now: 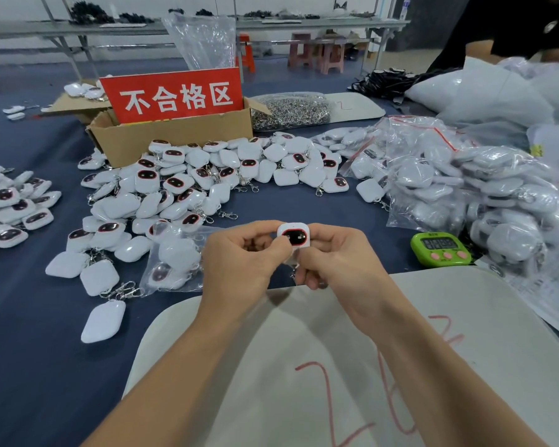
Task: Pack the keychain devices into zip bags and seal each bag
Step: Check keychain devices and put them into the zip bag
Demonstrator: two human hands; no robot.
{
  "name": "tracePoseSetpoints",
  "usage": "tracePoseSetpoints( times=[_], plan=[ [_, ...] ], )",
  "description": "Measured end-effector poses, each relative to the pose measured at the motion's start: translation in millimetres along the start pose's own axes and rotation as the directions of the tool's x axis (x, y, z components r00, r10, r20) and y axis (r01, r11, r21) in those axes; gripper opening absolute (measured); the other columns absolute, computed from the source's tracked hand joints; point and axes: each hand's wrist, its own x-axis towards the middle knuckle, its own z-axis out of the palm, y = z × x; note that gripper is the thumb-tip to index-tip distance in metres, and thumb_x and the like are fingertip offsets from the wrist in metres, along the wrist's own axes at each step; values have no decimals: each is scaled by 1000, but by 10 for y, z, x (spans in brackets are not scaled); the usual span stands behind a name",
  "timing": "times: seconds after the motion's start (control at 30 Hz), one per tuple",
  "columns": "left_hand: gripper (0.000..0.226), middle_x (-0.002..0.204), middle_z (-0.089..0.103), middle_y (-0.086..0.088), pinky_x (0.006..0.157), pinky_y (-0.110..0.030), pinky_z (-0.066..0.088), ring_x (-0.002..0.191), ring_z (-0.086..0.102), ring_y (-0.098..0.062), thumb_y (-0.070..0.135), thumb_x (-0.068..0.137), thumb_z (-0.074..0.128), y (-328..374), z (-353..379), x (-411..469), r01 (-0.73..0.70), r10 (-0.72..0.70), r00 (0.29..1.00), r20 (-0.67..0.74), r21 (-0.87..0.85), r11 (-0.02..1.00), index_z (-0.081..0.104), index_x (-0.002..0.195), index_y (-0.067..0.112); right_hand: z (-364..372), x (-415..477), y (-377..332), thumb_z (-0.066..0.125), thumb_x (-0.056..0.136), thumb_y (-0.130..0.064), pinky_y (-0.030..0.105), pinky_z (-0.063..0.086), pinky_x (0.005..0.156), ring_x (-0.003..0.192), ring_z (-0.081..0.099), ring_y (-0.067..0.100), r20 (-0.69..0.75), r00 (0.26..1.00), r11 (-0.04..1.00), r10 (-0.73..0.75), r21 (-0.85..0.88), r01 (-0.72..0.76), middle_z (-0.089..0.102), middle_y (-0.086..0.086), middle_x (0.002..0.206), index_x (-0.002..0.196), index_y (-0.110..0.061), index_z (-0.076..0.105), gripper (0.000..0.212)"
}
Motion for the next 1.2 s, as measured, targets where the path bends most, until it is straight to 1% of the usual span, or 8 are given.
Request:
tracePoseSetpoints(
  times=[0.2, 0.37, 0.47, 0.6, 0.73, 0.83, 1.0, 1.2],
  plan=[
    [19, 58, 60, -1, 47, -22, 38, 49, 43, -9, 42, 71, 73, 54, 8, -27, -45, 45, 998, 47, 13, 999, 82, 87, 39, -6, 22, 42, 64, 76, -1, 16, 42, 49, 52, 49, 13, -67, 997, 1000, -25, -8, 25, 67, 2, 61, 88, -18, 81, 27],
    [16, 68, 68, -9, 52, -36, 44, 57, 51, -15, 41, 76, 74, 63, -9, -44, -96, 88, 992, 90, 90, 991, 81, 90, 40, -39, 42, 51, 65, 71, -11, 21, 42, 55, 55, 48, 13, -117, 992, 991, -46, -133, 30, 67, -3, 60, 85, -31, 82, 29],
    [12, 68, 65, -15, 50, -40, 42, 56, 47, -16, 30, 80, 77, 72, -4, -34, -75, 68, 994, 83, 90, 993, 80, 88, 38, -40, 40, 64, 69, 80, -16, 20, 48, 55, 56, 60, 7, -157, 980, 968, -122, -238, 82, 76, -9, 69, 88, -38, 78, 25],
    [15, 62, 62, 7, 53, -23, 42, 56, 49, -4, 27, 79, 79, 62, -10, -56, -106, 97, 993, 61, 163, 981, 79, 86, 40, -65, 59, 85, 75, 81, -3, 19, 58, 68, 72, 74, 4, -307, 916, 932, -259, -330, 152, 78, -19, 81, 88, -35, 76, 32],
    [23, 74, 66, 19, 54, -25, 42, 64, 57, -10, 40, 78, 70, 37, 12, -108, -155, 194, 981, -12, 556, 817, 71, 98, 50, -53, 45, 70, 72, 75, -1, 13, 52, 68, 71, 69, 7, -332, 825, 859, -456, -407, 311, 76, -21, 84, 91, -36, 75, 38],
    [14, 65, 66, 13, 52, -23, 36, 57, 58, -13, 35, 79, 71, 23, 34, -114, -205, 326, 944, -43, 698, 686, 79, 88, 41, -46, 40, 77, 72, 73, -1, 14, 50, 66, 68, 64, 13, -287, 806, 818, -518, -442, 369, 75, -18, 82, 89, -34, 75, 37],
    [22, 92, 78, 11, 64, -25, 47, 70, 66, -16, 25, 80, 83, -34, 3, -104, -249, 371, 927, -49, 659, 709, 82, 100, 34, -70, 46, 60, 75, 74, 7, 16, 51, 66, 71, 67, 17, -279, 807, 822, -521, -418, 386, 76, -16, 83, 88, -35, 75, 44],
    [29, 92, 76, 13, 62, -31, 52, 66, 58, -9, 17, 80, 83, -13, 13, -122, -279, 391, 920, -34, 646, 710, 80, 104, 33, -74, 33, 28, 80, 77, 5, 17, 54, 65, 72, 72, 16, -300, 816, 844, -495, -389, 369, 77, -14, 82, 86, -30, 76, 36]
  ],
)
